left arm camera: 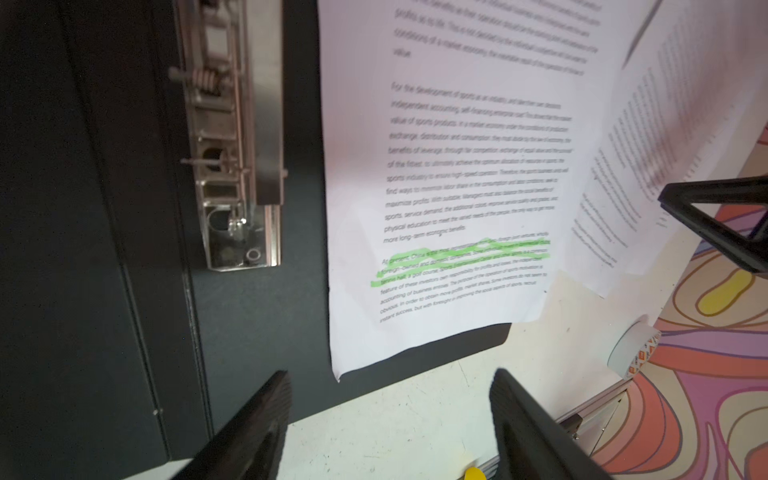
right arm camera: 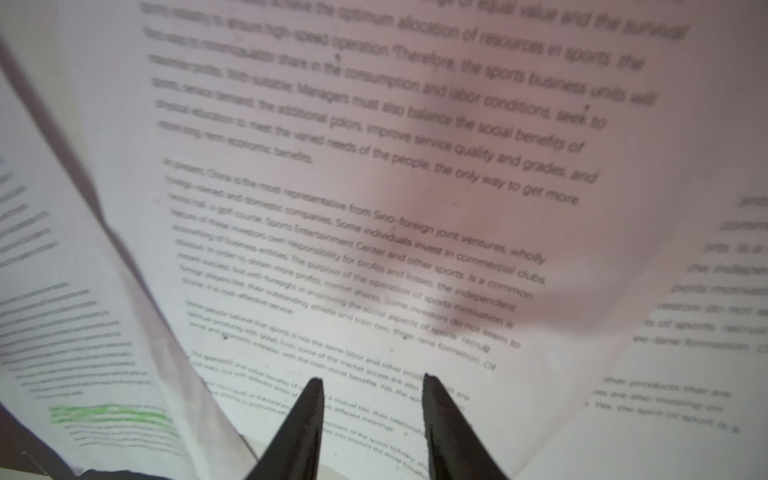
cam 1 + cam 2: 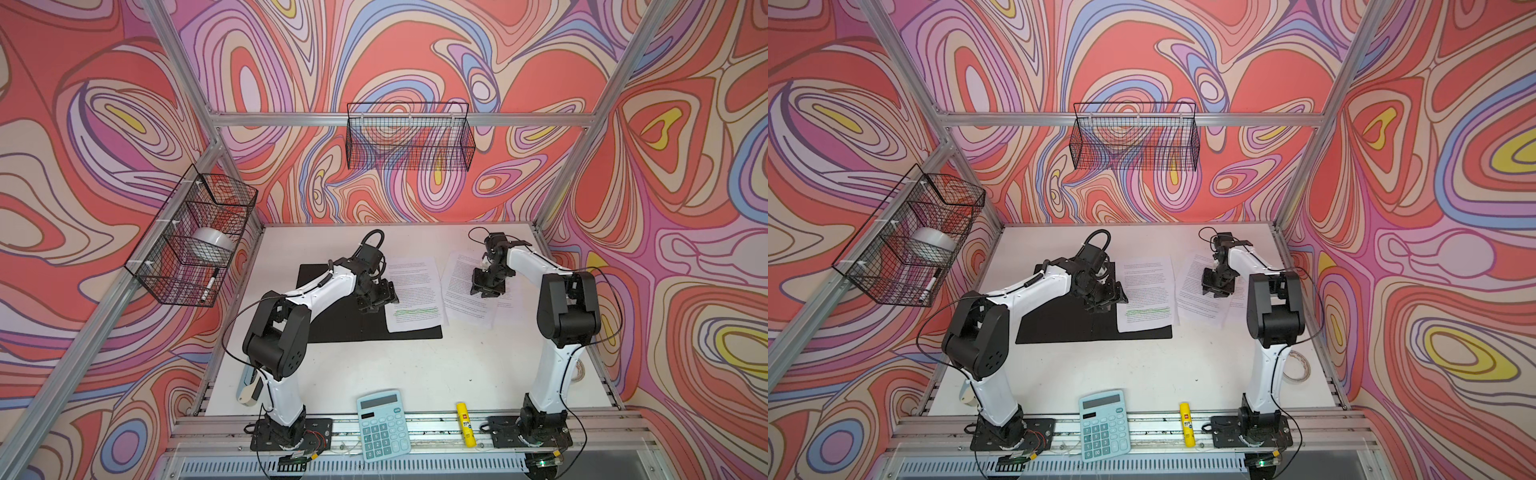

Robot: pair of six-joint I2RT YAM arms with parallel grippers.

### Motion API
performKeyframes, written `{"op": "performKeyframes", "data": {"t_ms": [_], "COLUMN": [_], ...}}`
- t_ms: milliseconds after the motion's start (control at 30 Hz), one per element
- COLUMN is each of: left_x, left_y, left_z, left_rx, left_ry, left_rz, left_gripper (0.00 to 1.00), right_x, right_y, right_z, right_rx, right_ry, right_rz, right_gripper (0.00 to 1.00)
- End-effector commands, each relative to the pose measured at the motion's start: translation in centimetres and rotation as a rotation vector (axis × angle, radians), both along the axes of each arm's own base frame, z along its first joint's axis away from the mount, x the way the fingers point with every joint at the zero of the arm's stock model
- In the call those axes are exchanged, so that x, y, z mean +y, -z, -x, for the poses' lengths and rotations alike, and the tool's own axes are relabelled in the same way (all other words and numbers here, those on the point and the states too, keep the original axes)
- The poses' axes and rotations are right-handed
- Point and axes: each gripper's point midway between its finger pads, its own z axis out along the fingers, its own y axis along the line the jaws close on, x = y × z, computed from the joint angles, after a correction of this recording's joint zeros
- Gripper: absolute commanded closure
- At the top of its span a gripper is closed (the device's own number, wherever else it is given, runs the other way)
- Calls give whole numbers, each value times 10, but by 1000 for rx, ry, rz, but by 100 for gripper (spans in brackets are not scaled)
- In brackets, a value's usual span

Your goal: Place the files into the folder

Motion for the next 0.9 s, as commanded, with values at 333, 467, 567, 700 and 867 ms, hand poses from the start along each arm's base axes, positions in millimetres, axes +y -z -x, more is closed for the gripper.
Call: {"op": "performKeyframes", "data": {"t_ms": [333,467,567,700,867], "left_x": [11,24,28,31,29], "left_y": [-107,-105,-96,-86,-81], "left_z": [-58,-59,-55,-50,-46], "left_rx": [-368,-363,-349,-330,-317], "left_ry": [155,135,138,129,118], "left_rz": [-22,-21,-16,-15,2], "left_gripper": [13,11,11,11,11], "right_x": [75,87,95,101,106], "right_y": [-25,-15,-12,-3,6], "right_z": [28,34,35,38,41], "right_rx": [-20,-1,2,25,52], "right_ry": [-114,-127,-126,-131,-145], "right_rz": [-141,-136,-138,-113,-82], "right_gripper": [58,58,58,58,57]}}
